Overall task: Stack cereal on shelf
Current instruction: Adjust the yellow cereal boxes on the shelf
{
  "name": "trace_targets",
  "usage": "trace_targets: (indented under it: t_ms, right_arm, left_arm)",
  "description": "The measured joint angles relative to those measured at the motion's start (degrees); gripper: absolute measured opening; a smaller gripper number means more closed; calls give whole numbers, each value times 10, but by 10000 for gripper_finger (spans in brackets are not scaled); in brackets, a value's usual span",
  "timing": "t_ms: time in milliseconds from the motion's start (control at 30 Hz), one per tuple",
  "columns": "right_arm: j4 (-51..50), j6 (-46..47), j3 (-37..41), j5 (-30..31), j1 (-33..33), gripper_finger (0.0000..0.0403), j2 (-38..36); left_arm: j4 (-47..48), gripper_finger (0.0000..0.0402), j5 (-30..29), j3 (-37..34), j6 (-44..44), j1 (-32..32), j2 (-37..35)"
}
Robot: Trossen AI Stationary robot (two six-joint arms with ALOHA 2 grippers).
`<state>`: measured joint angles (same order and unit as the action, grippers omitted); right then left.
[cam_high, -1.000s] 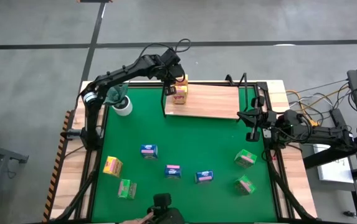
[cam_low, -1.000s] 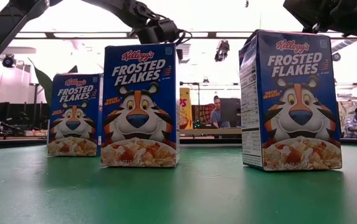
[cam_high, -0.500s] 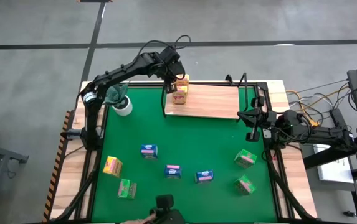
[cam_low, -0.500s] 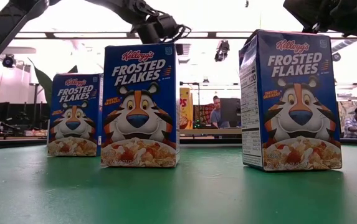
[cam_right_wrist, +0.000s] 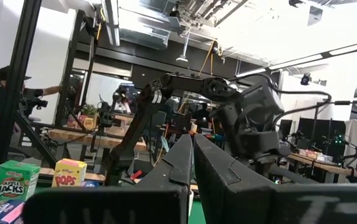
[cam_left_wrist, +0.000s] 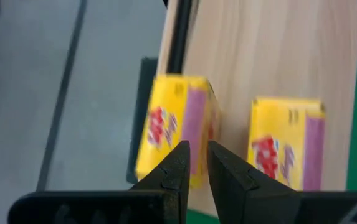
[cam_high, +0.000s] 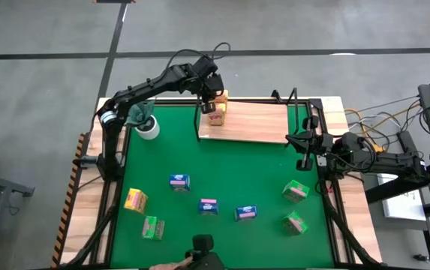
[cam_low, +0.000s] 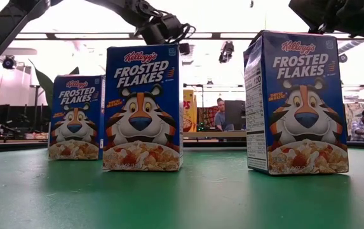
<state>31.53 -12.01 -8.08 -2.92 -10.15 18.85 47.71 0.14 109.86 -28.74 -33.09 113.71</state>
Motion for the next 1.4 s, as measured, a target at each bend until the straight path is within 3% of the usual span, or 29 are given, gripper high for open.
trace_targets:
  t_ms: [400,1400]
  right_arm:
    - [-1,-1,0,1,0,9,0]
    - [-1,-2,0,0,0,9,0]
  left_arm:
    - [-122,38,5,-9,48,0,21]
    - [-86,38,-16,-9,55,-1,36]
